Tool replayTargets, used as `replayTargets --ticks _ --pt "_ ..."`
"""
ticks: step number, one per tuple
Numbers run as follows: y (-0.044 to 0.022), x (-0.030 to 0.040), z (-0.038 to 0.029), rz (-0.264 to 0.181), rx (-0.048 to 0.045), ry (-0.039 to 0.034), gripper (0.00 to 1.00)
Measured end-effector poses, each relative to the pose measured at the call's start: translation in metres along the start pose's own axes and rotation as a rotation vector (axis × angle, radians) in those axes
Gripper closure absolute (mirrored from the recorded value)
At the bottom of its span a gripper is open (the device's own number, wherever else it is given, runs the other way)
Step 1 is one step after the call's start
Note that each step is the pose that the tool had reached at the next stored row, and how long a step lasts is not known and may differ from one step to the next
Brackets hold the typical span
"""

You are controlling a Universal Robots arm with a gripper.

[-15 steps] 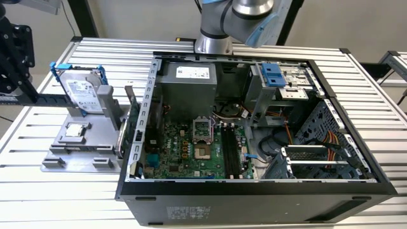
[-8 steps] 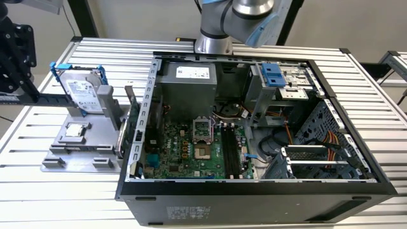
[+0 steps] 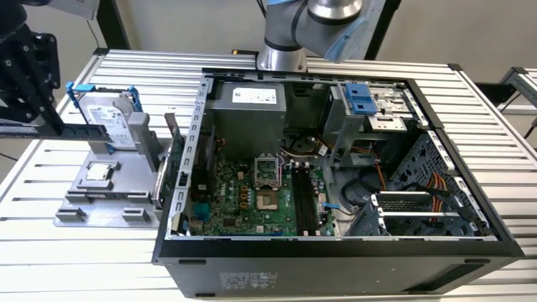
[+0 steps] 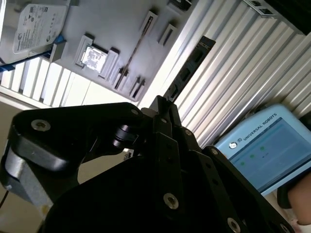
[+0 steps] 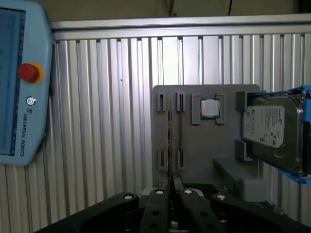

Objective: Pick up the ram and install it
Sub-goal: 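Pick up the ram and move it above insertion slot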

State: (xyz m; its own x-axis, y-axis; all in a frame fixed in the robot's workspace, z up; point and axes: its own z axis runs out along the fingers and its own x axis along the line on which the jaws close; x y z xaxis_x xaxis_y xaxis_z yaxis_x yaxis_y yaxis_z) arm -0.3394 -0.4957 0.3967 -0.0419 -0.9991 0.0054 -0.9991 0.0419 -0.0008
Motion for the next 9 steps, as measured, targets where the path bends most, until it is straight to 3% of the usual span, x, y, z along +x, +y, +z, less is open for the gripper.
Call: replayTargets --ticks 9 --pt "-0.0171 -0.0006 0.0 0.0 -0.01 0.0005 1.0"
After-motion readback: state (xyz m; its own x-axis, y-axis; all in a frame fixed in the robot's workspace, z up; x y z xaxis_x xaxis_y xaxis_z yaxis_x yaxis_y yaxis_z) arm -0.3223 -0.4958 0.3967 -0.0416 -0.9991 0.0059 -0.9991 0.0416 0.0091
